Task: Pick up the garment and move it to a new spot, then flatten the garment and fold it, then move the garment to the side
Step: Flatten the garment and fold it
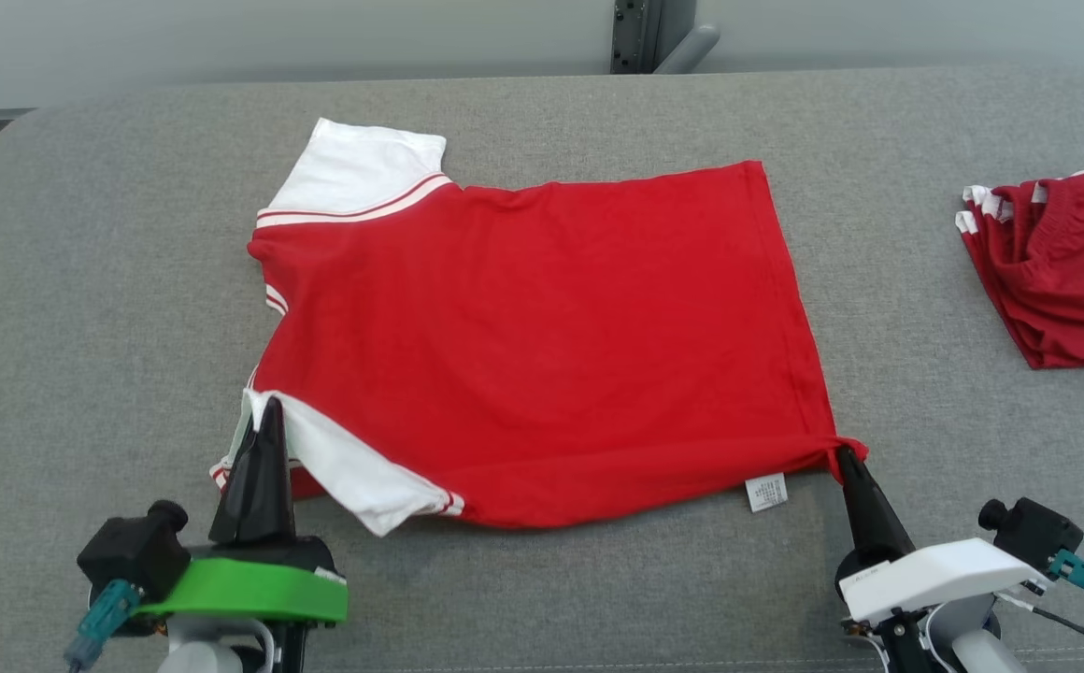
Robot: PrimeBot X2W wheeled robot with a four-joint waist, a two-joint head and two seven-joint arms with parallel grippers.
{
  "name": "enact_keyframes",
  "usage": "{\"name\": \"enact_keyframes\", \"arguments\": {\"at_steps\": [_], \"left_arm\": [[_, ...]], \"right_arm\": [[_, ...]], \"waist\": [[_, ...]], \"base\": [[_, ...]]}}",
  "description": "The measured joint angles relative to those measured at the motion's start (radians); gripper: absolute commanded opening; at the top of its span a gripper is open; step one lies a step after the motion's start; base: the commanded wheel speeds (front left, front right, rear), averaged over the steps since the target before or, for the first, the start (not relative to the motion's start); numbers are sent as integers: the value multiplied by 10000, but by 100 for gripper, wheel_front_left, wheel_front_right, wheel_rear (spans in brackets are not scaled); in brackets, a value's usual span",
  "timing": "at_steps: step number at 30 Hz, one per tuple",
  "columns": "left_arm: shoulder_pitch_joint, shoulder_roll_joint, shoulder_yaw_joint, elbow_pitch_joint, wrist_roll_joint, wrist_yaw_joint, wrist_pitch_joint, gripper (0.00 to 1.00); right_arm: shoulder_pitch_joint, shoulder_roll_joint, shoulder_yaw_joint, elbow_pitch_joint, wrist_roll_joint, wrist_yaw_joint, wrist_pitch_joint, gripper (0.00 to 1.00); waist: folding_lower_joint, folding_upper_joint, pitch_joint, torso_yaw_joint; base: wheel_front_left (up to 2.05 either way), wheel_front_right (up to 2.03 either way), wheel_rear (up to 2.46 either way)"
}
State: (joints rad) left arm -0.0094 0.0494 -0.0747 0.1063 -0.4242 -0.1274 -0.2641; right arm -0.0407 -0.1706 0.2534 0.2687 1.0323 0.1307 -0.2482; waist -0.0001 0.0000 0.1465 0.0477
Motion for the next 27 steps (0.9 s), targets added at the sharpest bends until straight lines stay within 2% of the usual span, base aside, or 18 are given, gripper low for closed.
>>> {"name": "enact_keyframes", "arguments": {"at_steps": [6,13,27], "left_arm": [[-1643,-4,-153,1312,52,-2,0,0],[-2607,-6,27,2359,188,-2,2,0],[-3760,-6,874,3168,410,-2,0,0]], "right_arm": [[-1038,-6,-36,529,148,0,-71,0],[-1983,142,36,1290,21,0,-107,0],[-3084,401,33,2153,-167,0,-134,0]], "waist": [[0,0,434,-135],[0,0,961,-269],[0,0,1388,-489]], "base": [[0,0,0],[0,0,0],[0,0,0]]}}
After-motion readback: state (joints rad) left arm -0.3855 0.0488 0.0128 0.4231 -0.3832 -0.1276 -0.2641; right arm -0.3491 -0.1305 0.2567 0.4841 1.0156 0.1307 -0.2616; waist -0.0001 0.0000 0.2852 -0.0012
